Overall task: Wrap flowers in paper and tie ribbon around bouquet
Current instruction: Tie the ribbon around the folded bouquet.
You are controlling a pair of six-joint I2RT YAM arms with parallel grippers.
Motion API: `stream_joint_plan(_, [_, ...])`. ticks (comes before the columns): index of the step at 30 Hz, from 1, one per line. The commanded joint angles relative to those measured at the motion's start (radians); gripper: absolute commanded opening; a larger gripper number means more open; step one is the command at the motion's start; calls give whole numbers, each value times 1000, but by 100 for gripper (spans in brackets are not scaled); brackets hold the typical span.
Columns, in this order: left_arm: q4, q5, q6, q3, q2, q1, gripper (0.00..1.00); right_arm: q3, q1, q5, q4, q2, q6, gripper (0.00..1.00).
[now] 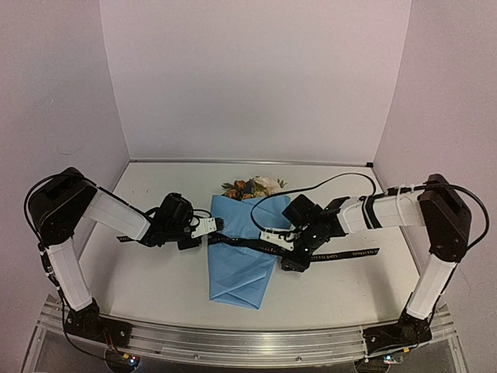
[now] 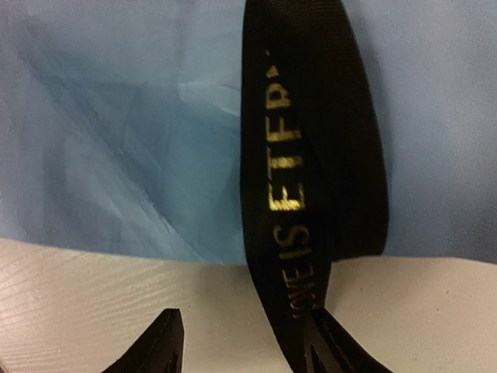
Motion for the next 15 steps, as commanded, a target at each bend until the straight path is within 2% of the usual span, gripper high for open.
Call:
stream_joint_plan(1, [30, 22, -22, 5, -41, 5, 4, 80, 45, 160, 13, 73, -19, 52])
stream_joint_plan(4, [25, 24, -39, 3, -54, 5, 1, 118, 52, 269, 15, 116, 19, 43])
stream_joint_plan(8, [-11, 20, -110, 11, -81, 4, 0, 144, 53, 379, 17, 130, 66, 13])
stream_joint_plan(10, [-30, 12, -176, 16, -99, 4, 0, 146, 52, 408, 18, 123, 92, 2])
stream_joint_plan(15, [-144, -5, -314, 42, -146, -7, 0, 135, 52, 424, 18, 90, 147, 0])
